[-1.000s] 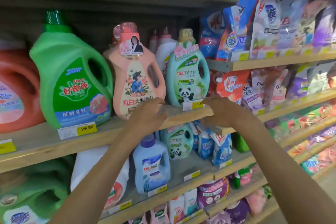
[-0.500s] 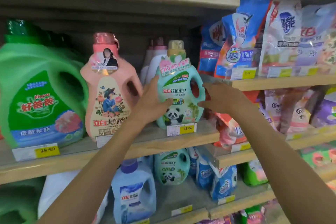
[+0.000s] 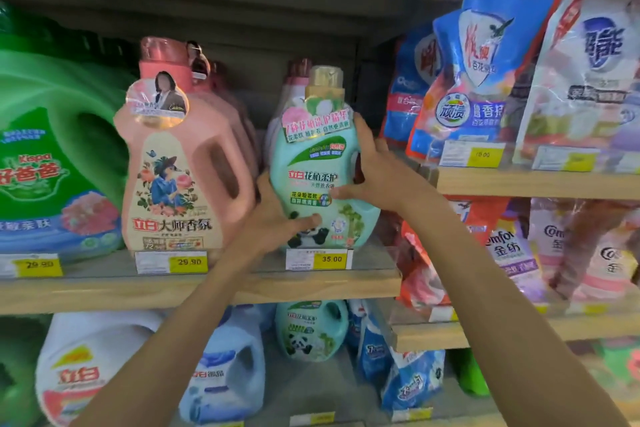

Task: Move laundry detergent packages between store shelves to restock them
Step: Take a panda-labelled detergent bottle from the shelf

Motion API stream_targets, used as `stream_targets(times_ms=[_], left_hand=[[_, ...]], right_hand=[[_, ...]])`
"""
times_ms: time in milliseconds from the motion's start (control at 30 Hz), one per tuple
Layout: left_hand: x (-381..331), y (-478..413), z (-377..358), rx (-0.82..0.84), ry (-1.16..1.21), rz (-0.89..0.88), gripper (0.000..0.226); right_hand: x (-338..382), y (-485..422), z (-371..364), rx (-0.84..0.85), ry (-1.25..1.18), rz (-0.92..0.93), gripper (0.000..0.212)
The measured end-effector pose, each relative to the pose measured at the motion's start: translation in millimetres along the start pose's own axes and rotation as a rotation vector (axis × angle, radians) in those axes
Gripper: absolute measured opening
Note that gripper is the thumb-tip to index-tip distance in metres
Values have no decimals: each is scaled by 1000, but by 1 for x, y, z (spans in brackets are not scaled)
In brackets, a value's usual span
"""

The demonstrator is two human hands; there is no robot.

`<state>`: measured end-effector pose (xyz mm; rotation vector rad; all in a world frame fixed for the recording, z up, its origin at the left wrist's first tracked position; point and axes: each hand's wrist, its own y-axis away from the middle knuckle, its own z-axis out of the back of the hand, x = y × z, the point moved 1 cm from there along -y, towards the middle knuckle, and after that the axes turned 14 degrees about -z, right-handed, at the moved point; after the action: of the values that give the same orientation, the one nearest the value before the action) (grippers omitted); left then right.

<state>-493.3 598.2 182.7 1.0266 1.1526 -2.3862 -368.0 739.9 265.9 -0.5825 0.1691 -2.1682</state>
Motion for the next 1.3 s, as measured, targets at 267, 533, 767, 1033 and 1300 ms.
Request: stream_targets(times_ms=[267, 533, 767, 1033, 1300], left_hand=[[-3, 6, -6, -58, -52, -91, 90], [9, 3, -3, -66, -61, -62, 85], [12, 8, -3, -80, -1, -168, 99], [0, 31, 1, -276, 87, -283, 96], [-30, 42, 33, -366, 137, -452, 97]], right_hand=[[-22, -20, -1, 31, -161, 28, 143], [-28, -18, -9, -1, -297, 80, 133], [-27, -2, -10, -90, -369, 91, 130], [-19, 33, -7, -316, -425, 184, 121], [2, 62, 29, -501, -453, 385, 118]])
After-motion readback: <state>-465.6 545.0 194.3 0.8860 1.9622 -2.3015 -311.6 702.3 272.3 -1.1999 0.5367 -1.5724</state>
